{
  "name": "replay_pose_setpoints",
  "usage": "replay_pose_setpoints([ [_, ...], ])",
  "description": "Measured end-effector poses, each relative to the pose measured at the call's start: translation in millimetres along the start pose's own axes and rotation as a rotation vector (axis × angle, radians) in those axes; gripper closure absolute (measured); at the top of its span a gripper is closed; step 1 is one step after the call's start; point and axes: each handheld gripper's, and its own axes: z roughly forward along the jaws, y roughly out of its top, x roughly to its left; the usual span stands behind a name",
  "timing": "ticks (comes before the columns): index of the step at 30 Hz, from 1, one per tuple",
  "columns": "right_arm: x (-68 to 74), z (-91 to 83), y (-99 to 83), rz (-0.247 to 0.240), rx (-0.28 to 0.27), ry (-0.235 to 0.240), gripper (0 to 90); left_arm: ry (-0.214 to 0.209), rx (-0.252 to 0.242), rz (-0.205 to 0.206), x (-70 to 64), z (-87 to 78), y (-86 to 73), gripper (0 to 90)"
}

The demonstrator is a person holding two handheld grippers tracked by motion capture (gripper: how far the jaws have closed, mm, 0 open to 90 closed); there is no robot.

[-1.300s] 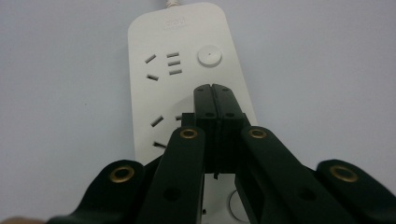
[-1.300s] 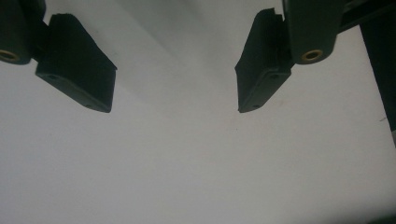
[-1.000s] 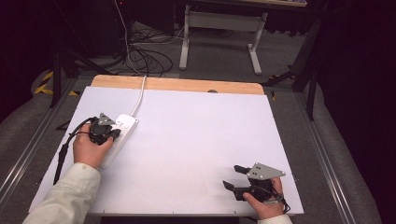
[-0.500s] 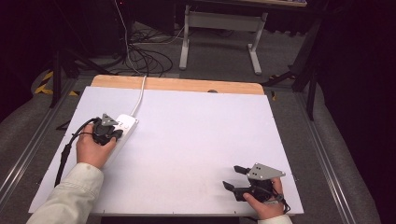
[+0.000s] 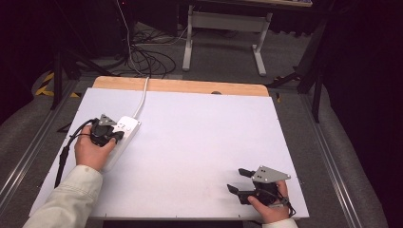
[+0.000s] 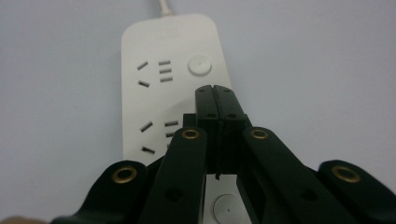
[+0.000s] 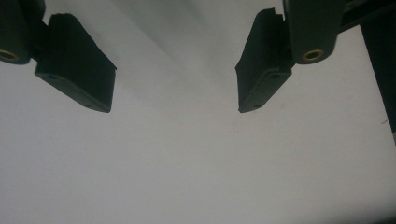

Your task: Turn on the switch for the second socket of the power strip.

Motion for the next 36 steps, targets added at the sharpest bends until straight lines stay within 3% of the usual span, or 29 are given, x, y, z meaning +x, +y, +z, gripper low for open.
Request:
replay_pose_setpoints([
  [1,-0.3,0.1,-0.1,0.001,0.001,-0.001,28.9,-0.019,-0.036,-0.018,-0.5,-6.9,2.4,89.8],
  [4,-0.1,0.1,-0.1,0.001,0.001,0.000,28.9,-0.050,-0.056,-0.039,-1.1,-14.1,3.9,89.7],
  [9,0.7,-0.9,0.0,0.000,-0.003,-0.002,28.9,-0.070,-0.090,-0.015,-7.3,-29.3,7.7,88.0],
  [13,0.8,-0.3,0.1,0.000,-0.002,-0.003,28.9,-0.069,-0.096,0.025,-14.6,-35.0,11.3,88.0],
  [17,0.2,-0.7,-0.2,0.005,-0.003,-0.003,28.9,-0.070,-0.117,0.038,-19.2,-40.2,12.7,84.5],
  [23,0.8,-1.4,-0.5,0.004,-0.008,-0.003,28.9,-0.114,-0.189,0.038,-29.4,-54.5,12.4,66.0],
  [24,0.7,-1.7,-0.4,0.004,-0.009,-0.003,28.8,-0.120,-0.205,0.049,-31.3,-57.3,12.3,56.9],
  [25,0.7,-1.7,-0.2,0.004,-0.010,-0.003,28.8,-0.130,-0.219,0.054,-33.6,-60.0,12.0,56.9],
  [26,0.8,-1.5,0.0,0.002,-0.006,-0.005,28.7,-0.136,-0.232,0.060,-36.2,-62.7,11.6,50.7],
  [32,1.3,-1.6,0.1,0.002,-0.007,-0.005,28.7,-0.188,-0.291,0.080,-50.4,-77.9,8.5,38.4],
  [36,1.4,-1.8,0.1,0.001,-0.008,-0.006,28.7,-0.208,-0.326,0.116,-57.9,-86.3,3.7,27.1],
])
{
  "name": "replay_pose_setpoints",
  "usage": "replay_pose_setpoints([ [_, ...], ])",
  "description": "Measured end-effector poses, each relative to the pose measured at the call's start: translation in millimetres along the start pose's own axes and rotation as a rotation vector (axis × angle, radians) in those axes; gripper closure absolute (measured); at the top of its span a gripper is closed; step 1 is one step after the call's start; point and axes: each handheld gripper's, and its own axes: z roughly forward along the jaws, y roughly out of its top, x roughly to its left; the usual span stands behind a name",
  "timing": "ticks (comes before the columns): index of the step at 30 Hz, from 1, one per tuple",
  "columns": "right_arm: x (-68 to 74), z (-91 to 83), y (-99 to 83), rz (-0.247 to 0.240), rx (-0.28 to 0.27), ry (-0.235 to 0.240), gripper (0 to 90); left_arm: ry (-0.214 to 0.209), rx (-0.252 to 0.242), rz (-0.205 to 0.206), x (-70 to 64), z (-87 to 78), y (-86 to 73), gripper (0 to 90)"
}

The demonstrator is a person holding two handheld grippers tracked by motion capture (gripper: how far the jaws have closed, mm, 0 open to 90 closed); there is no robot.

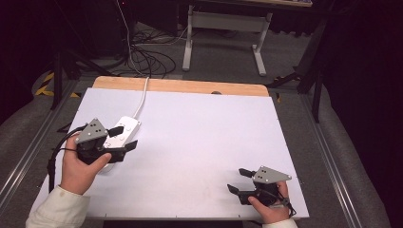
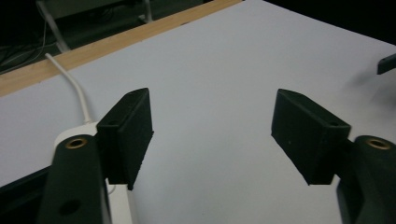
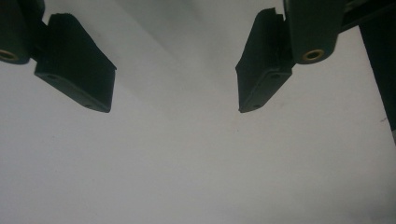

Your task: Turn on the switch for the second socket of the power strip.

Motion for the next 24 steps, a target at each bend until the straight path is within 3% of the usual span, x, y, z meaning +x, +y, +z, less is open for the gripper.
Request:
replay_pose_setpoints([
  [5,0.0,-0.2,0.0,-0.001,-0.001,0.000,28.6,-0.070,-0.067,-0.023,-11.5,-7.9,-6.0,18.2],
  [9,0.3,-0.4,0.2,-0.003,-0.002,-0.001,28.6,-0.108,-0.093,0.002,-19.6,-11.3,-11.3,14.4],
  [11,0.2,-0.5,0.1,-0.002,-0.002,-0.001,28.6,-0.168,-0.105,-0.035,-21.5,-11.9,-15.8,13.5],
  [13,0.4,-0.4,0.2,-0.002,-0.001,-0.002,28.6,-0.194,-0.132,-0.056,-23.3,-13.3,-21.8,12.0],
  [16,0.6,-0.5,0.2,-0.004,-0.002,-0.002,28.5,-0.202,-0.131,-0.047,-26.3,-13.9,-28.9,11.8],
  [20,0.5,-1.2,0.3,-0.005,-0.004,-0.001,28.5,-0.158,-0.147,0.012,-29.9,-13.1,-39.2,11.0],
  [24,0.6,-1.6,0.5,-0.008,-0.004,-0.001,27.7,-0.181,-0.168,0.015,-31.8,-11.2,-50.1,11.3],
])
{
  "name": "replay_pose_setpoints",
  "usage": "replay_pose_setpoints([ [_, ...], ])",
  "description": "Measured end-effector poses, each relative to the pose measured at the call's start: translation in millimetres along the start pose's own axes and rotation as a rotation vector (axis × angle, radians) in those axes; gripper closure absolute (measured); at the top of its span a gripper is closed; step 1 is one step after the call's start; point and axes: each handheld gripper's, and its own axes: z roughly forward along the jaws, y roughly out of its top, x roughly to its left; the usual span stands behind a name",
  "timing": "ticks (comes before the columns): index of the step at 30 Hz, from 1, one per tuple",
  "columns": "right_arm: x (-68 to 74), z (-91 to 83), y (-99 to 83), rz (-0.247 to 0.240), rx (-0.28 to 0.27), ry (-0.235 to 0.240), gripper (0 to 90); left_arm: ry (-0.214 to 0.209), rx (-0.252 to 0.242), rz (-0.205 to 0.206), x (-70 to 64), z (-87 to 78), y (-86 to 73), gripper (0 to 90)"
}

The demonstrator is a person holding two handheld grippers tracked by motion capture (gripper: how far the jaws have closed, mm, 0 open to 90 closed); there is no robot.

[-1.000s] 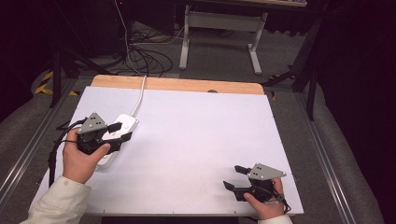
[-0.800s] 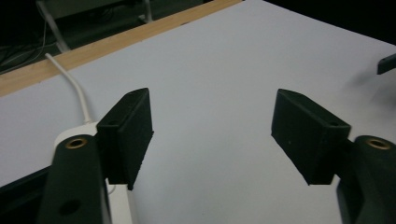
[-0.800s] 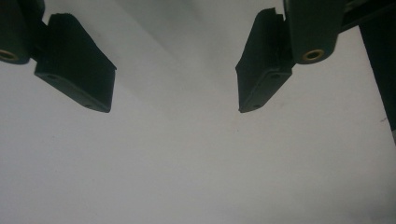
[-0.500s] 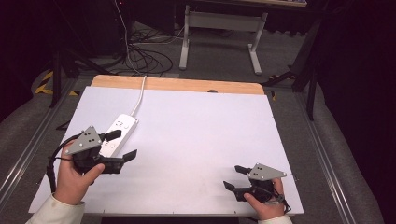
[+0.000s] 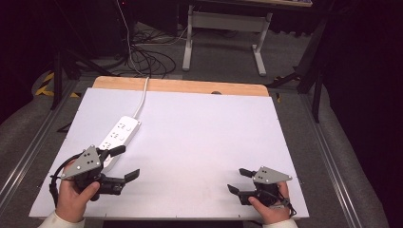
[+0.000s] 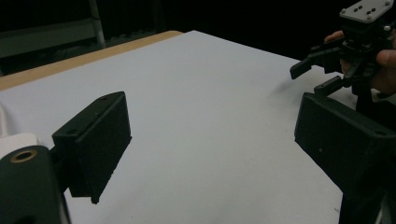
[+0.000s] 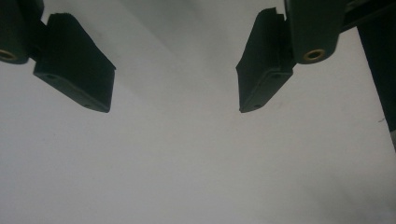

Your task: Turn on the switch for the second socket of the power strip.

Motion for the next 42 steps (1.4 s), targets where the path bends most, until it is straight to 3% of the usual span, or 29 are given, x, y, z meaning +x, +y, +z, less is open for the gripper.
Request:
replay_pose_setpoints([
  [3,-0.1,-0.5,-0.1,-0.003,-0.001,0.001,26.9,0.011,0.008,0.008,-1.4,0.5,-6.9,11.1],
  [10,0.5,-0.5,0.1,-0.007,-0.001,0.001,26.4,0.078,0.096,0.044,-4.1,5.3,-23.3,10.9],
  [14,0.6,-0.7,0.1,-0.007,-0.004,0.003,26.1,0.089,0.097,0.042,-3.5,8.7,-32.4,11.0],
  [19,0.5,-1.2,-0.1,-0.007,-0.011,0.012,25.2,0.100,0.141,0.006,2.6,15.7,-45.8,11.5],
  [24,0.3,-1.7,-0.5,-0.006,-0.015,0.024,24.4,0.069,0.174,-0.037,7.8,20.2,-55.7,12.9],
  [27,0.0,-2.2,-0.6,-0.006,-0.023,0.030,24.1,0.063,0.193,-0.034,7.4,21.2,-60.1,13.1],
  [30,0.1,-2.6,-0.7,-0.007,-0.025,0.034,24.0,0.095,0.221,0.026,3.3,21.5,-62.8,13.1],
  [32,0.2,-2.8,-0.8,-0.006,-0.026,0.035,23.9,0.095,0.241,0.046,-1.2,21.8,-65.1,13.1],
  [36,0.0,-2.8,-1.0,-0.010,-0.026,0.038,23.8,0.087,0.230,0.016,-3.7,20.8,-65.9,13.1],
  [39,0.0,-2.5,-1.1,-0.013,-0.025,0.040,23.8,0.093,0.207,-0.042,-1.9,19.9,-63.5,13.1],
  [42,0.0,-2.4,-1.0,-0.014,-0.026,0.041,23.8,0.106,0.184,-0.037,-1.5,17.9,-61.1,13.2],
])
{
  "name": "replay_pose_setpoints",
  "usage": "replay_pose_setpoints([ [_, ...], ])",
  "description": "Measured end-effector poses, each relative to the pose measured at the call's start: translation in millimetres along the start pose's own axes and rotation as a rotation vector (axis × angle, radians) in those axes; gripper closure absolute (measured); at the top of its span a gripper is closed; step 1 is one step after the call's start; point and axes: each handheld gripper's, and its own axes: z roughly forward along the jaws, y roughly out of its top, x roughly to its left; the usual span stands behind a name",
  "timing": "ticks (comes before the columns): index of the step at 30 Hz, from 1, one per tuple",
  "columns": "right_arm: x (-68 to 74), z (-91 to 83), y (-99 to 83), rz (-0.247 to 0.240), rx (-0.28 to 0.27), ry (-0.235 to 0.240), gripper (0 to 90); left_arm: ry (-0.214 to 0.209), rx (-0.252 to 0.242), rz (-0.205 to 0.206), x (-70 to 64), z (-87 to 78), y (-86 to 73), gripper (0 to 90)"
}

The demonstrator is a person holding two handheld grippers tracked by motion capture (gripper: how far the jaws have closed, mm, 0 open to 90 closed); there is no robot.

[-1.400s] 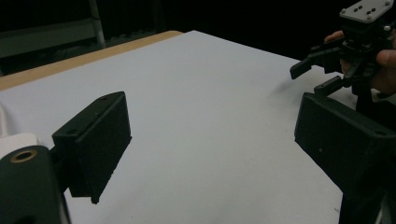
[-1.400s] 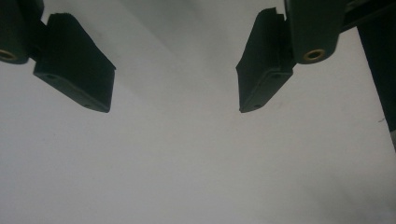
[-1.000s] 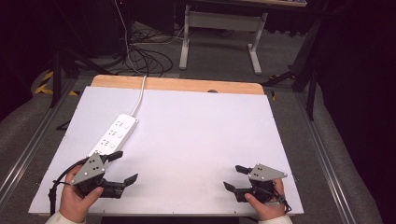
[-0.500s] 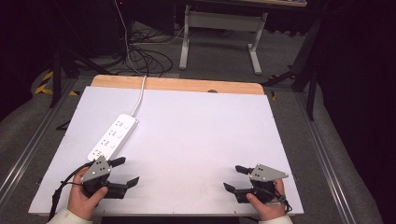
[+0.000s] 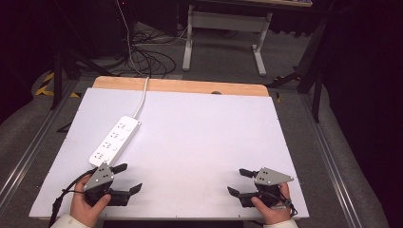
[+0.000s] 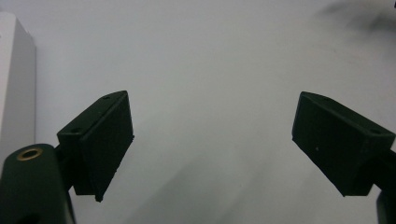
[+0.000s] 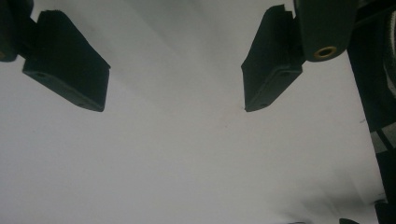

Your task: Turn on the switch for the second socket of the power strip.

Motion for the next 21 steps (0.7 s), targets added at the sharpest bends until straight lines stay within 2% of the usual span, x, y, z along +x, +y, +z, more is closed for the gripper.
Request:
replay_pose_setpoints([
  [5,0.6,-0.7,-0.4,-0.003,0.000,0.002,23.8,-0.015,-0.012,0.000,0.3,-0.8,1.2,12.5],
  [10,0.1,-1.3,-0.9,-0.003,-0.002,0.000,23.8,-0.018,0.010,0.020,2.5,-1.8,0.1,11.6],
  [13,0.2,0.1,-0.6,-0.007,0.010,-0.003,23.8,-0.025,0.004,0.009,4.5,-4.4,-1.3,10.7],
  [18,0.2,0.0,-1.0,-0.008,0.011,-0.005,23.7,-0.016,0.000,0.003,3.3,-4.9,-0.2,9.6],
  [21,-0.3,-0.6,-1.1,-0.011,0.012,-0.008,23.8,0.008,-0.009,-0.002,0.7,-3.6,-0.1,9.3],
])
